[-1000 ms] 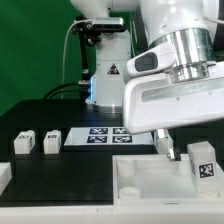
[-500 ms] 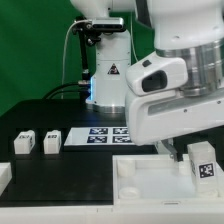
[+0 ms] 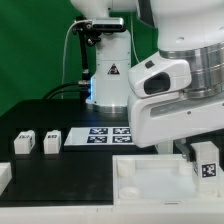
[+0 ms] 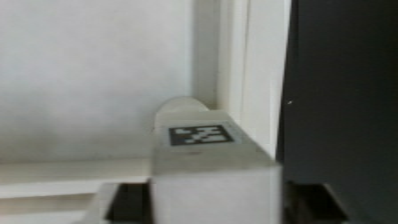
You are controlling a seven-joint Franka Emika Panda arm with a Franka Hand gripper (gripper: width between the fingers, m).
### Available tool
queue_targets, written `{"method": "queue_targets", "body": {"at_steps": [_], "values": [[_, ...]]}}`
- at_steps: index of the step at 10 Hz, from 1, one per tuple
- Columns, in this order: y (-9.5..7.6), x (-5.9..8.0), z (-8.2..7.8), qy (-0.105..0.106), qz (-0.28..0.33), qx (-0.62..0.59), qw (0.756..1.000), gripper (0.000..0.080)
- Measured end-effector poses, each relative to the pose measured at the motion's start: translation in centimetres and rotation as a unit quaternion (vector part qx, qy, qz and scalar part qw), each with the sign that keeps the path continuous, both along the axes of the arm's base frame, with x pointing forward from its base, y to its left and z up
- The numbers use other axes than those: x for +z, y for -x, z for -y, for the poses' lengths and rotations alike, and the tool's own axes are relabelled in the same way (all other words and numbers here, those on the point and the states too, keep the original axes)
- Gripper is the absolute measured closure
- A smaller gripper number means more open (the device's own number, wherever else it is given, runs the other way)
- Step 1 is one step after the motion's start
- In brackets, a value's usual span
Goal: Assemble one leg
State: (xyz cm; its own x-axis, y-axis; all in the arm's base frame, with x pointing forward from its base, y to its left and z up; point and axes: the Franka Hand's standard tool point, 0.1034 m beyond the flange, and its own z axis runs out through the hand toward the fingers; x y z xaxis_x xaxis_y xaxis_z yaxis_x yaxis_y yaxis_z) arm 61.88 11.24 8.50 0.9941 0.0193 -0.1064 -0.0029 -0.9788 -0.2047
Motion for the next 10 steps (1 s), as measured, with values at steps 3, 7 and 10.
{"method": "queue_targets", "body": {"at_steps": [3, 7, 10], "values": [[-0.07, 0.01, 0.06, 0.014, -0.025, -0.127, 0.991, 0.0496], [-0.17, -0.14, 0.08, 0.018, -0.075, -0.407, 0.91, 0.0497], [-0.56, -0.2, -0.31, -0.008, -0.117, -0.565, 0.816, 0.0497]]}}
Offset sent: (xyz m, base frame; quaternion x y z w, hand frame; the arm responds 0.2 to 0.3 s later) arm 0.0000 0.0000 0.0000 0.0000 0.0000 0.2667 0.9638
